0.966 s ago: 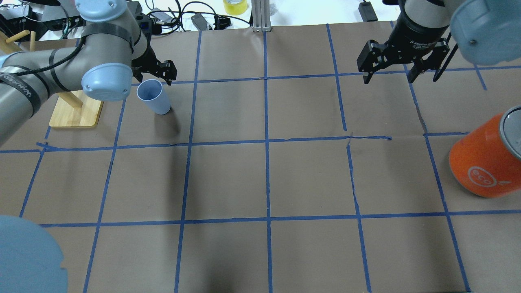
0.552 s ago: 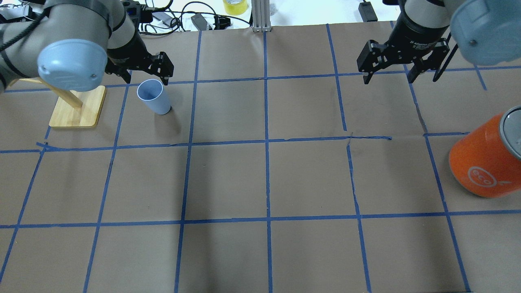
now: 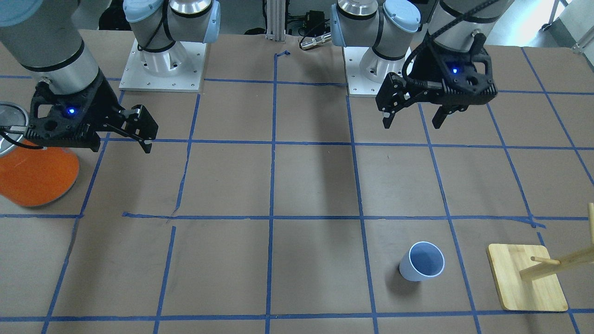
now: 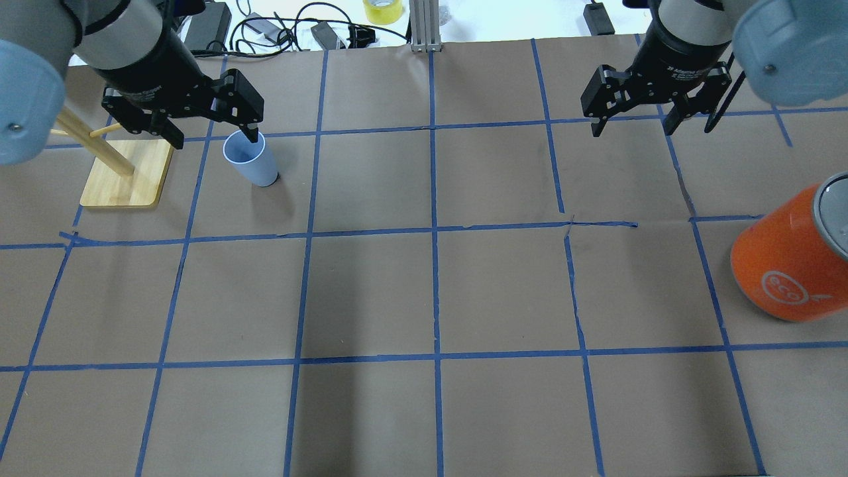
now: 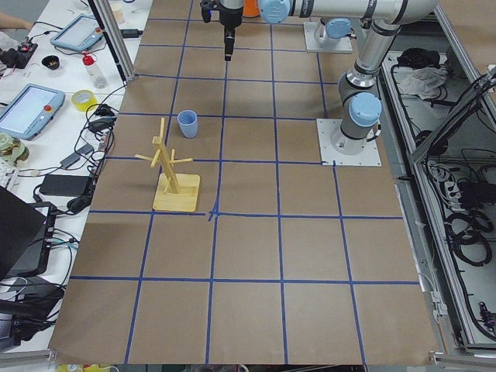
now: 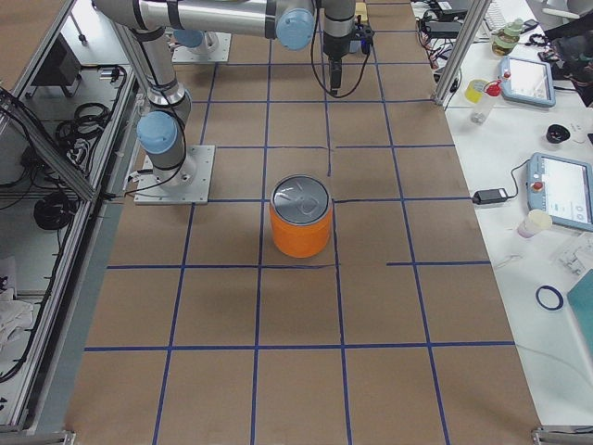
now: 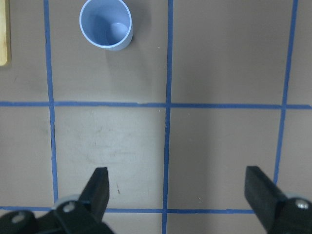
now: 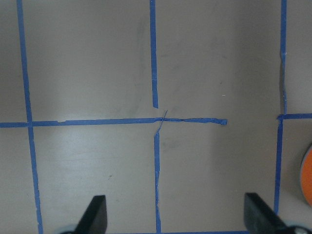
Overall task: Flip cup
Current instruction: 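Raise the left gripper up and away from the cup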
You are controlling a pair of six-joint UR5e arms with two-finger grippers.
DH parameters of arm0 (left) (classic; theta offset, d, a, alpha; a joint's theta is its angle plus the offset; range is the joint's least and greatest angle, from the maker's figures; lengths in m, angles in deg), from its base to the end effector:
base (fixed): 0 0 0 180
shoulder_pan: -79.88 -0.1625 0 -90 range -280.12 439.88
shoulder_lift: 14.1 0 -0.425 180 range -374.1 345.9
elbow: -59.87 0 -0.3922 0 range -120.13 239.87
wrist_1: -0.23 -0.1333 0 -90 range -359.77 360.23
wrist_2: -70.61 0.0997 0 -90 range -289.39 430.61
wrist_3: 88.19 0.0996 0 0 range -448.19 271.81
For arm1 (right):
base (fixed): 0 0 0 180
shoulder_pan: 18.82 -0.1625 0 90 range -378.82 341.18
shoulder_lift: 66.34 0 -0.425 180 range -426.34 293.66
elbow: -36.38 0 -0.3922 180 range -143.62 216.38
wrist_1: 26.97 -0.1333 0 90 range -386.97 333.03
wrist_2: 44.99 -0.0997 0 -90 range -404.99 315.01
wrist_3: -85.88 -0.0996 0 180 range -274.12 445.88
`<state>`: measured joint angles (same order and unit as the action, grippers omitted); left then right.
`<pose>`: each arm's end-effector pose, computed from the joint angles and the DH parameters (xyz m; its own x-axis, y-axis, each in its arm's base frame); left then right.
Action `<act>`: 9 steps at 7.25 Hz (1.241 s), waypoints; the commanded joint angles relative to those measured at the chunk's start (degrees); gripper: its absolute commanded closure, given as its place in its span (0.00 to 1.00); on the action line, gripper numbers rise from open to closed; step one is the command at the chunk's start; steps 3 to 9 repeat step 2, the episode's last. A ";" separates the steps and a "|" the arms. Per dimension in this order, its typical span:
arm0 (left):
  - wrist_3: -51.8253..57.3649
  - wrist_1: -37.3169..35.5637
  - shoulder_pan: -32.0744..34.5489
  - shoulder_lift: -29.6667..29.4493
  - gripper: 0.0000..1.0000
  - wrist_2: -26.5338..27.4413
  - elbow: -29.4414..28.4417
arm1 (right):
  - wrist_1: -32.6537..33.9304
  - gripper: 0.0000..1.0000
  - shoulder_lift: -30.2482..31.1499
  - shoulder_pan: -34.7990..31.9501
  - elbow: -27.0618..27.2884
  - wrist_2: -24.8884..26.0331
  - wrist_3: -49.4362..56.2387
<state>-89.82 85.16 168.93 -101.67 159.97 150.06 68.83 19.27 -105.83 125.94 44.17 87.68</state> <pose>-0.1263 -0.4876 0.5163 -0.9990 -0.0434 0.0147 -0.0449 0.9909 -0.1269 0.1071 -0.5330 0.4629 -0.9997 0.0203 -0.0136 0.0207 0.9992 -0.0327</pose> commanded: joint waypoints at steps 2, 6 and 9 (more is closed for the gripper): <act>-0.22 0.50 -0.11 2.31 0.00 -0.67 0.52 | 0.00 0.00 0.00 0.00 0.00 0.22 0.22; -0.22 0.50 -0.11 2.31 0.00 -0.67 0.52 | 0.00 0.00 0.00 0.00 0.00 0.22 0.22; -0.22 0.50 -0.11 2.31 0.00 -0.67 0.52 | 0.00 0.00 0.00 0.00 0.00 0.22 0.22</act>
